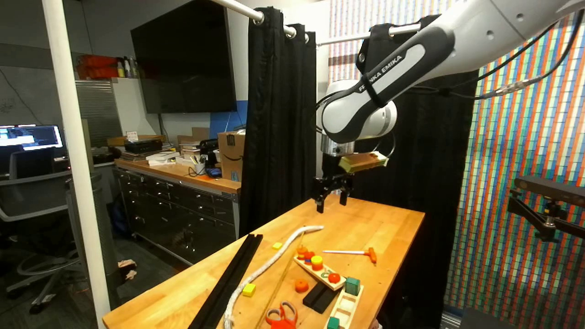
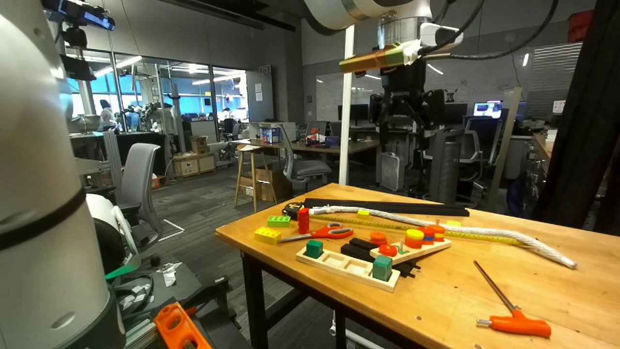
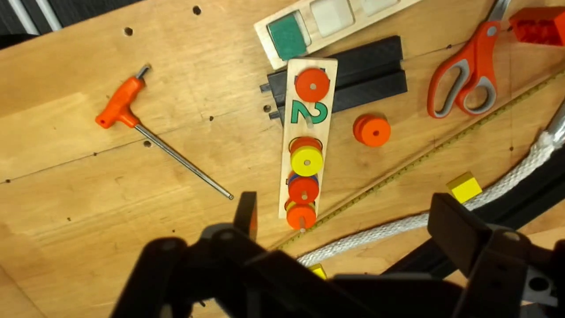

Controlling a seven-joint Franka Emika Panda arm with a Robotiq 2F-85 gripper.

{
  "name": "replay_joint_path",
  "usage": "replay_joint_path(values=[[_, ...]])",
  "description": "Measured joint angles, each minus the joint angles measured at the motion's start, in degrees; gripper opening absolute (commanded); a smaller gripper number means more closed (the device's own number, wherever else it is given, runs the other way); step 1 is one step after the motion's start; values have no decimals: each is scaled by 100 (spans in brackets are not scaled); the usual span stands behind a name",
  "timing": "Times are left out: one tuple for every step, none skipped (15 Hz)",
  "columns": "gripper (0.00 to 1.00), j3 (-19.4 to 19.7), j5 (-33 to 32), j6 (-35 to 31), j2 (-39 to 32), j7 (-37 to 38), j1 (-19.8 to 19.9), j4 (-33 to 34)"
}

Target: Remove the yellow ring from the orange ring on the wooden board

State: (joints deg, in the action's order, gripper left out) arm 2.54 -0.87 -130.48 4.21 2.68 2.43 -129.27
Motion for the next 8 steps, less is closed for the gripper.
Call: replay_joint_path(values=[[100,-10,0,-8,-248,89,-4,183],[100,-18,0,-9,-497,175,-6,374],[100,-21,0,-8,-733,251,-7,557],[100,-22,0,-2,-971,308,-7,742],[100,-21,2,12,-1193,350,-7,915],[100,-21,3,41,-1412,384,-7,1087],[100,-19,7,79,-1619,401,-6,1252],[100,-15,9,116,-1808,414,-5,1402]])
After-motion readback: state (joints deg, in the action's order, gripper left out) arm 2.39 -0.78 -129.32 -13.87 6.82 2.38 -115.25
